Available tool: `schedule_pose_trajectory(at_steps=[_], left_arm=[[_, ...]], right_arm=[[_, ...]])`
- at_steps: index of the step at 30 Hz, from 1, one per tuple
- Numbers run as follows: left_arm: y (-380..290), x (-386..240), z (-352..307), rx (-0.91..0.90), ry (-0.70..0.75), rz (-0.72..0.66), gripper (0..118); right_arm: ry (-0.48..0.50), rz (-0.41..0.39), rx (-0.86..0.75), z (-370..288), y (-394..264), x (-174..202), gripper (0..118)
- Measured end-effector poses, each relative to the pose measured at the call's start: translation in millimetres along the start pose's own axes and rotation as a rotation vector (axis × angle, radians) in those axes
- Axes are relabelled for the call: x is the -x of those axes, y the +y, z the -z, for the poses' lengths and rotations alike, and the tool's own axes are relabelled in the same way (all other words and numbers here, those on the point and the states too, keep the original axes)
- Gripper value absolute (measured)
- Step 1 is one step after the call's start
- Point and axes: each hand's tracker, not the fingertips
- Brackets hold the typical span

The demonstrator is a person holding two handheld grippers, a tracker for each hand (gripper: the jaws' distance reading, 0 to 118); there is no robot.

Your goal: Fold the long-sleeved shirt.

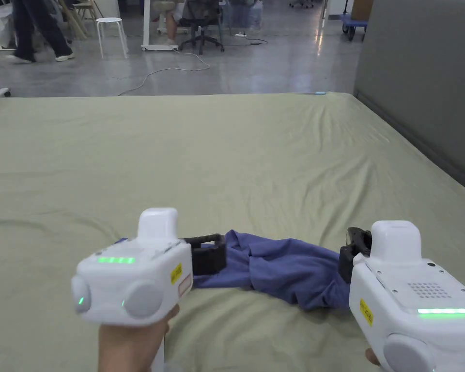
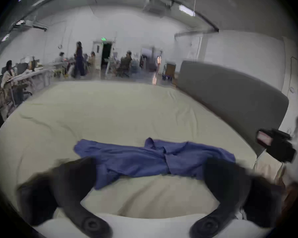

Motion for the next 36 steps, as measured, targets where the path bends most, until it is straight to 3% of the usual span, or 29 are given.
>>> schedule_pose_trajectory(at_steps=[1,7,11,13,14,15,16,17,18,19,23,25,28,30,32,36], left_arm=[[13.7,-5.0,20.7,-0.026,-0.054,0.023,118],[58.2,-1.9,202.8,0.389,-0.034,0.092,118],[43.1,-10.7,254.2,0.483,0.022,0.107,117],[28.9,-15.6,264.9,0.521,0.018,0.148,108],[26.9,-17.5,269.5,0.547,0.016,0.160,85],[25.4,-19.1,270.0,0.530,0.007,0.159,60],[24.7,-22.4,266.7,0.526,0.001,0.177,40],[20.6,-23.3,267.6,0.505,0.041,0.229,13],[23.2,-23.7,265.1,0.498,0.006,0.229,3],[27.2,-23.7,260.4,0.489,-0.063,0.206,3],[34.4,-19.4,251.6,0.473,-0.040,0.224,3],[36.9,-18.5,238.3,0.454,-0.040,0.208,3],[41.9,-16.8,220.9,0.425,-0.055,0.197,3],[43.6,-15.4,210.5,0.400,-0.068,0.194,3],[47.3,-12.1,195.4,0.364,-0.081,0.185,3],[64.3,-4.9,158.4,0.268,-0.104,0.140,3]], right_arm=[[-0.003,0.003,0.005,1.4,-2.2,-2.4,0],[-0.039,0.009,0.079,22.2,-12.5,-15.1,0],[-0.073,0.042,0.134,33.4,-14.6,-29.2,0],[-0.079,0.049,0.149,35.6,-13.4,-37.1,0],[-0.087,0.048,0.152,36.2,-13.3,-40.3,0],[-0.098,0.045,0.153,37.1,-12.8,-43.9,8],[-0.115,0.041,0.156,39.0,-13.3,-48.3,33],[-0.114,0.045,0.158,41.1,-14.3,-52.4,77],[-0.108,0.051,0.162,43.8,-16.2,-58.2,97],[-0.101,0.060,0.190,47.6,-17.9,-62.1,99],[-0.144,0.102,0.368,79.4,-34.8,-69.5,95],[-0.098,0.128,0.452,105.3,-49.6,-73.3,86],[-0.074,0.138,0.532,138.9,-67.1,-76.1,82],[-0.091,0.132,0.560,157.6,-73.7,-77.4,56],[-0.068,0.145,0.566,162.4,-72.2,-78.3,13],[-0.034,0.099,0.469,146.2,-38.0,-75.7,10]])
